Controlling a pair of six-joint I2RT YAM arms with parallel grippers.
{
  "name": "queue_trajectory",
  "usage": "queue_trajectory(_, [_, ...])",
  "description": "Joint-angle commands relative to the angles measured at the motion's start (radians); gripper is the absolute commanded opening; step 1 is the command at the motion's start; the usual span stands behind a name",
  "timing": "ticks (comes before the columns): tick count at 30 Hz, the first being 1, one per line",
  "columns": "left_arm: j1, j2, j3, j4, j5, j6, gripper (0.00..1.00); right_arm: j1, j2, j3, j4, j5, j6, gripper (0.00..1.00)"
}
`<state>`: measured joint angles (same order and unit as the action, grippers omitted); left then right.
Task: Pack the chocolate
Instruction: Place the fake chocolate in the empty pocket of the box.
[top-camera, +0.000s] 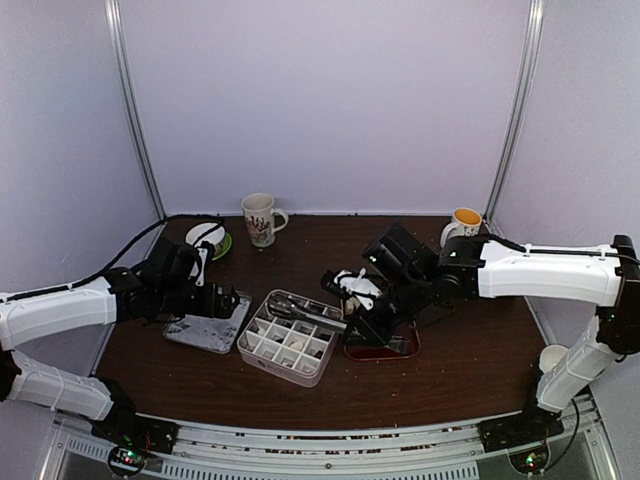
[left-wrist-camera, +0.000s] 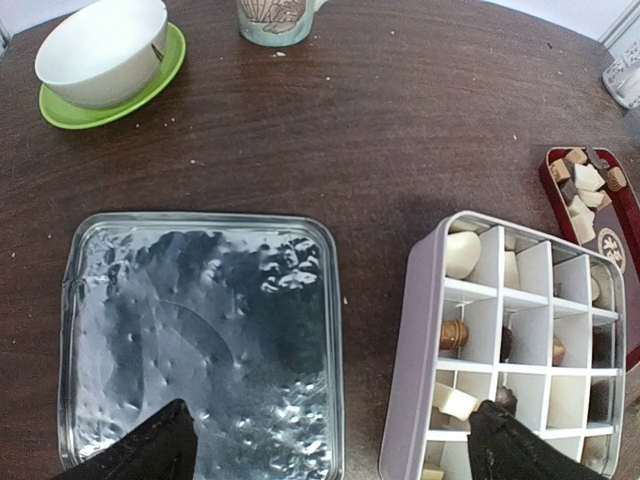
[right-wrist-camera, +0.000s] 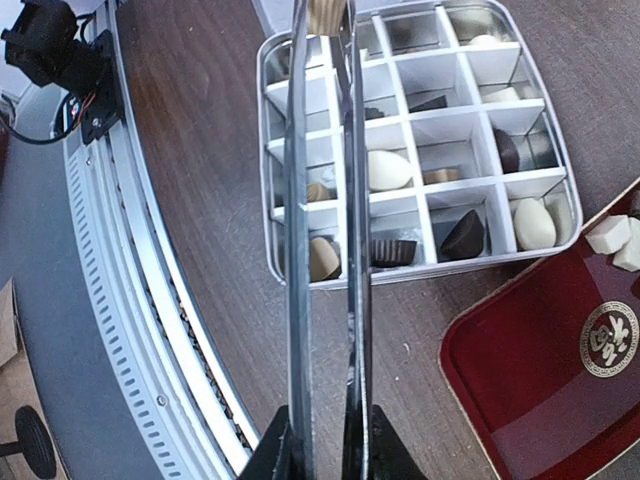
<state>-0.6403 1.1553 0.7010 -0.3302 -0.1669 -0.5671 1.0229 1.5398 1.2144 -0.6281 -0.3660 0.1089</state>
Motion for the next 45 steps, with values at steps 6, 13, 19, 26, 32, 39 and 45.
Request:
queue_trajectory(6, [0.012,0.016,-0.003,0.055,0.037,-0.009,0.97,0.073,0.059,0.037,-0.052,0.054,-0.056,0.21])
queue_trajectory(13, [0.015,0.014,-0.006,0.052,0.041,-0.007,0.97,0.106,0.105,0.058,-0.076,0.093,-0.063,0.21])
queue_trajectory(19, [0.018,0.006,-0.012,0.045,0.04,-0.006,0.97,0.11,0.114,0.067,-0.062,0.109,-0.057,0.22])
queue_trajectory(26, [0.021,0.01,-0.008,0.04,0.037,0.007,0.98,0.112,0.134,0.079,-0.079,0.126,-0.069,0.24])
queue_trajectory(32, [0.024,0.021,-0.007,0.048,0.047,0.009,0.98,0.117,0.149,0.098,-0.077,0.134,-0.068,0.24])
queue_trajectory(39, [0.024,0.015,-0.009,0.038,0.045,0.013,0.98,0.121,0.149,0.098,-0.07,0.148,-0.064,0.32])
queue_trajectory(45, [0.024,0.009,-0.01,0.033,0.043,0.013,0.98,0.122,0.135,0.101,-0.062,0.156,-0.063,0.34])
